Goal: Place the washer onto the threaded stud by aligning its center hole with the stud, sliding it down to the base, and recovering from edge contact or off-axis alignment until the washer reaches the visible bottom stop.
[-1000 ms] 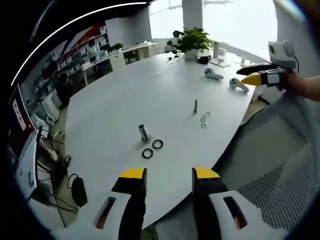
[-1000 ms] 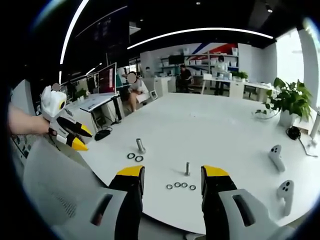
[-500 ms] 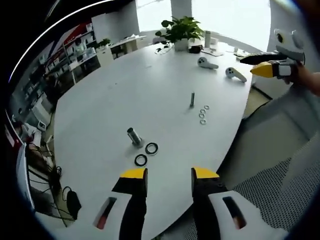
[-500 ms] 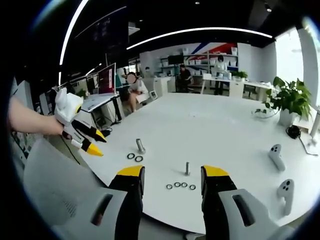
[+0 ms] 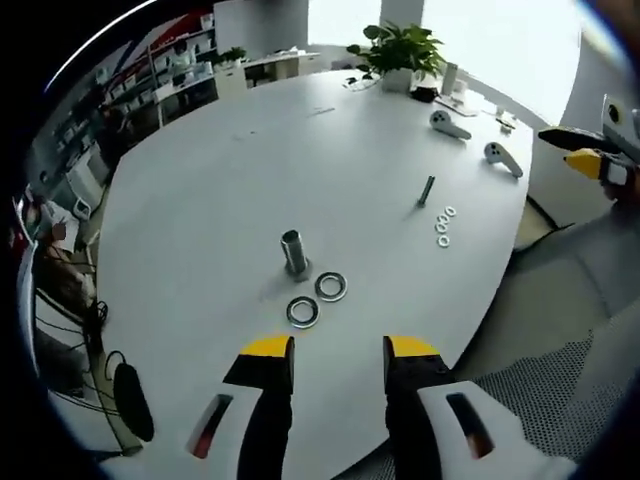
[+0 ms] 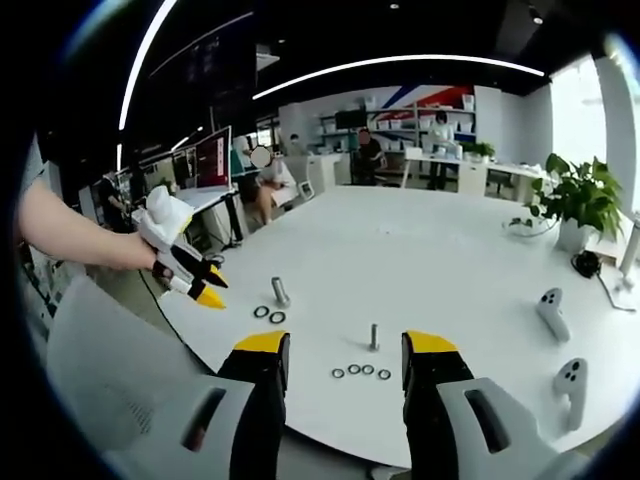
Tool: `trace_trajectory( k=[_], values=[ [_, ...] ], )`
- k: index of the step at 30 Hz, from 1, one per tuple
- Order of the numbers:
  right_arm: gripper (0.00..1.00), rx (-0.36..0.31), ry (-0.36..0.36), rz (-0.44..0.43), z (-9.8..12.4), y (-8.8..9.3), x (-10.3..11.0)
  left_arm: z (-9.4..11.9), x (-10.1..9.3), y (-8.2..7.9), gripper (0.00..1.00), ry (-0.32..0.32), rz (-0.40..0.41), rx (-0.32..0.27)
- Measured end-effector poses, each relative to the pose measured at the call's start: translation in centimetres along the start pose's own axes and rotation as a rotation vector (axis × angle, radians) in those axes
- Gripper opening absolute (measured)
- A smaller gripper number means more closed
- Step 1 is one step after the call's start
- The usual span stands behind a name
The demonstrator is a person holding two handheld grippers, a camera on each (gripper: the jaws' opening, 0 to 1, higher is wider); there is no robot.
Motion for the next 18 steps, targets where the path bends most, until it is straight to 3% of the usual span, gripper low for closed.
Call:
trace_trajectory(
  k=[18],
  values=[
    [0.47,0.012,-0.019,0.014,-0.1,0.2,0.3,-4.2,2.3,0.4,0.34,0.010,-0.059,0.131]
  ],
)
Point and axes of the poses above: the point that each gripper's makers call its tool centre point, and the gripper's own axes: z roughly backward along the fingers, x roughly to its left, y roughly out of its underside, the point moved 2 cm from there along z, roughly backward along the fingers, and after that the axes turned 1 degree about -y, right-handed, at the moved point
